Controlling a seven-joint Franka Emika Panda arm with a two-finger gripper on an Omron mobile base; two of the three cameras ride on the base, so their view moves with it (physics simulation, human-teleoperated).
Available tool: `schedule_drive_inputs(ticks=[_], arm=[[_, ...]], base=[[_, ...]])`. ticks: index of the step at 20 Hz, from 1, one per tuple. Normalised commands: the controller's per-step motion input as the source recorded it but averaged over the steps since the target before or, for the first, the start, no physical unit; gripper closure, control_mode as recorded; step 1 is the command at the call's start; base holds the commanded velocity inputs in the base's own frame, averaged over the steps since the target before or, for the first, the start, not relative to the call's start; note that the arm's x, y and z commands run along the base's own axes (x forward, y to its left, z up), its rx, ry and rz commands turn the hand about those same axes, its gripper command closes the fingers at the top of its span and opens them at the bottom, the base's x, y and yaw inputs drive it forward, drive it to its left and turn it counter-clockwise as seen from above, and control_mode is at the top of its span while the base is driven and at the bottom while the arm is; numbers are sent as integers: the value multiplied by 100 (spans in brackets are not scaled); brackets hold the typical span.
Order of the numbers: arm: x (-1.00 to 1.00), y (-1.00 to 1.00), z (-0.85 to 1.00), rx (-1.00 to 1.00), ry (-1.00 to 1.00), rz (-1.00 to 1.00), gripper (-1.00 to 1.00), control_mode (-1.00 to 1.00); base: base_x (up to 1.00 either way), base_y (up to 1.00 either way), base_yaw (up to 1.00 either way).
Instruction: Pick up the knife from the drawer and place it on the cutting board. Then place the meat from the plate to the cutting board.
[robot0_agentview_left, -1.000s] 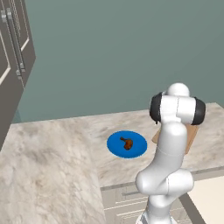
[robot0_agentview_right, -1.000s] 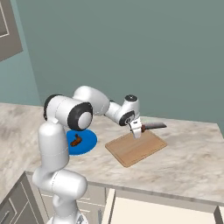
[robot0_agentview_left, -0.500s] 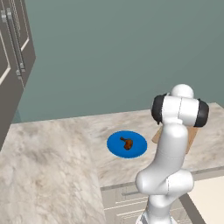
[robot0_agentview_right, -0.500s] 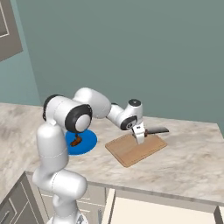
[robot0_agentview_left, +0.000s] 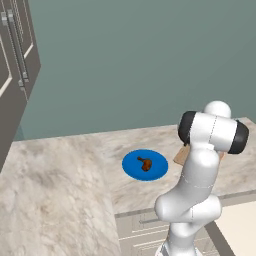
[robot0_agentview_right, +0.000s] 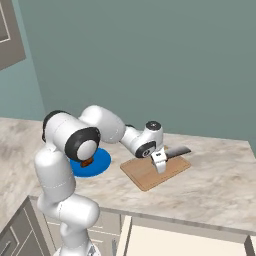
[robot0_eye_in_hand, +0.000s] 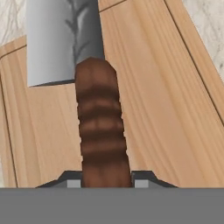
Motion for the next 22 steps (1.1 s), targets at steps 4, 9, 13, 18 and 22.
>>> schedule_drive_inputs(ticks=[4,9,13,18,22], arm=[[-3,4,-5,-1,0,1,100,-100],[-14,13,0,0,-1,0,100,-100],[-34,23,0,0,-1,0,100,-100],[-11,11,6,0,0,0,100,-100],[0,2,0,0,0,0,100,-100]], base=[[0,0,0],[0,0,0],[0,0,0],[0,0,0],[0,0,0]])
